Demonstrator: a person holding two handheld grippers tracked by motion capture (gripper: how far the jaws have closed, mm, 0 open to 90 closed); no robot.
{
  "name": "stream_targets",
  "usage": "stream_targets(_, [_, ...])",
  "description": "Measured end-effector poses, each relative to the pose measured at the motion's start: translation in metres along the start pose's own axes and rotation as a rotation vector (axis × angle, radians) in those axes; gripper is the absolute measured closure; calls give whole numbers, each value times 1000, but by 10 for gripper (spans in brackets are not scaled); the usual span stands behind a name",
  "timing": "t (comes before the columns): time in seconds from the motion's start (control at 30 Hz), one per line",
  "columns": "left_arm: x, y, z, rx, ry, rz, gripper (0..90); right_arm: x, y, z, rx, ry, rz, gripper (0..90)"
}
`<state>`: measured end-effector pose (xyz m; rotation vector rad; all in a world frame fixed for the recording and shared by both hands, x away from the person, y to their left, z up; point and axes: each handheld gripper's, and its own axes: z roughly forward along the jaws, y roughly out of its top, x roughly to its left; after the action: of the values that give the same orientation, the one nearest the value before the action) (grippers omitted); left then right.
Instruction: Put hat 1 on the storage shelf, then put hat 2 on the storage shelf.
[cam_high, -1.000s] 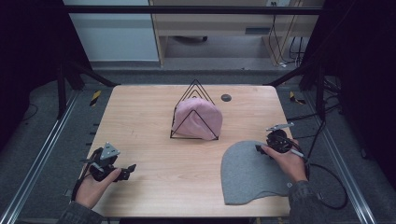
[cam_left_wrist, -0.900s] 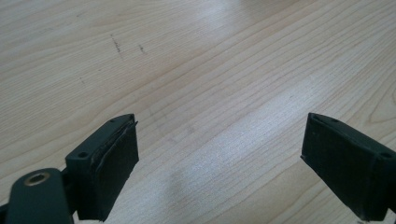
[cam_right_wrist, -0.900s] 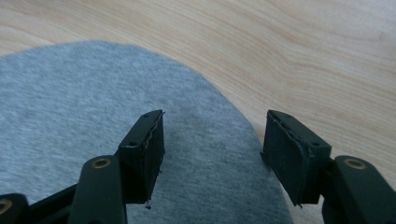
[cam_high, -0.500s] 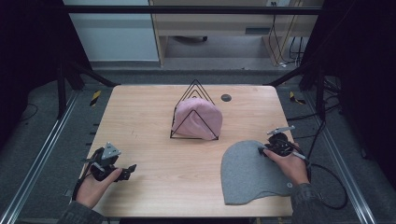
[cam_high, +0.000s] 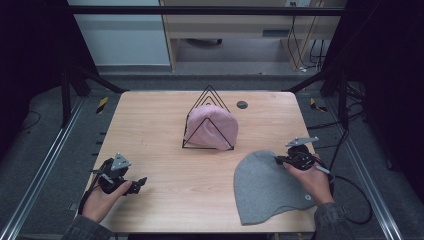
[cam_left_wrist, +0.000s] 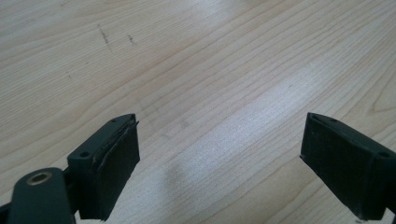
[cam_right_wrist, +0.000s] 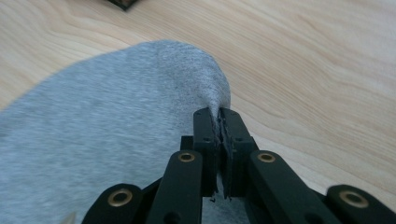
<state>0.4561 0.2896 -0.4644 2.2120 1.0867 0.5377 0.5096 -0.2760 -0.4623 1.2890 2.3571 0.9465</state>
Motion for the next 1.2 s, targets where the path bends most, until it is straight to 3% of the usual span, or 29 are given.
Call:
stream_targets(0.27, [-2, 0, 1, 18, -12, 14, 104, 24, 13, -27, -83, 40, -60, 867])
stream_targets(0.43, [-3, 1, 1, 6, -33, 10, 104, 51, 31, -54, -166, 76, -150, 867])
stream_targets(0.73, [-7, 2, 1, -9, -90, 19, 104, 99, 70, -87, -249, 126, -293, 867])
stream_targets(0.87, [-10, 3, 0, -20, -115, 36, 104, 122, 95, -97, -290, 149, -360, 868])
stream_targets(1.2, [-13, 4, 0, -26, -136, 52, 104, 154, 139, -103, -325, 186, -436, 869])
